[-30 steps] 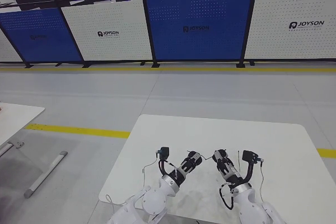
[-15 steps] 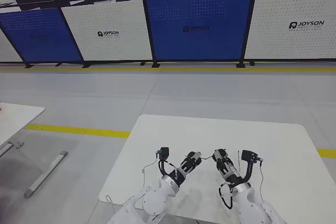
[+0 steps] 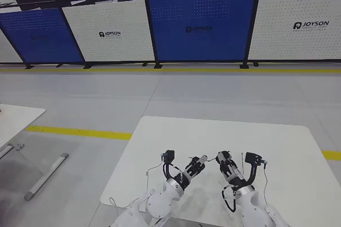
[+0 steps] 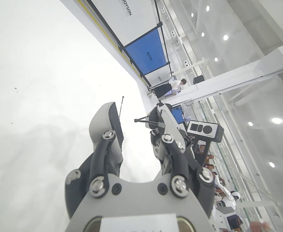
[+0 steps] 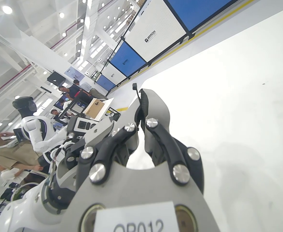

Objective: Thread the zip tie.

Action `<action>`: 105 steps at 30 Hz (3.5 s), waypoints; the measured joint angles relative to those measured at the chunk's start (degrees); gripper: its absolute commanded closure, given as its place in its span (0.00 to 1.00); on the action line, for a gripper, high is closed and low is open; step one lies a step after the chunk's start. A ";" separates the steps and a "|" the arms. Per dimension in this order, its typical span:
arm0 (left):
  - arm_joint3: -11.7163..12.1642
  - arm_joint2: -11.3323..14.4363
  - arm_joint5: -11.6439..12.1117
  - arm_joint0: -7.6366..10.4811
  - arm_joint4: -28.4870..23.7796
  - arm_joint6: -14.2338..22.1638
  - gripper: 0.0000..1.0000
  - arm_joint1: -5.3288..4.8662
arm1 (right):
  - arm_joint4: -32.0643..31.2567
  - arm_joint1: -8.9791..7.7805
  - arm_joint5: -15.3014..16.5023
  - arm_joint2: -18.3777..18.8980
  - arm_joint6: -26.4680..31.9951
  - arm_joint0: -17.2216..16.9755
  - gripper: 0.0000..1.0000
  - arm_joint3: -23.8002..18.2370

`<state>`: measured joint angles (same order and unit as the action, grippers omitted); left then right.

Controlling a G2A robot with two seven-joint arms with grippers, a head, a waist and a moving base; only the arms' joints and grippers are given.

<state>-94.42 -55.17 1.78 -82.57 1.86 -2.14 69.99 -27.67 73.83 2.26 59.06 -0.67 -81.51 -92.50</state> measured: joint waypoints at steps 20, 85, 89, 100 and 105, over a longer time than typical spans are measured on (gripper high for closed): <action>0.65 0.09 -0.11 0.31 -0.01 1.50 1.00 0.53 | -1.48 0.63 -0.21 0.75 0.09 -0.68 1.00 -0.49; 1.29 -1.28 -1.76 0.76 0.13 1.58 1.00 1.83 | -0.49 1.79 1.99 2.93 5.61 -0.79 1.00 -0.08; 1.01 -1.34 -1.67 0.65 0.15 1.89 1.00 1.87 | -0.96 1.85 1.85 2.84 5.90 -0.67 1.00 -0.11; 0.83 -1.65 -1.05 0.48 0.14 2.89 1.00 1.93 | -1.02 1.99 2.01 2.69 7.98 -0.14 1.00 0.23; 1.05 -1.77 -1.60 0.60 0.49 2.23 1.00 2.03 | -0.63 2.04 2.20 2.92 8.21 -0.12 0.58 0.25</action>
<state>-93.37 -56.94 0.18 -81.98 2.35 0.09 72.02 -28.30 75.87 4.46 61.98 7.54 -81.64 -92.25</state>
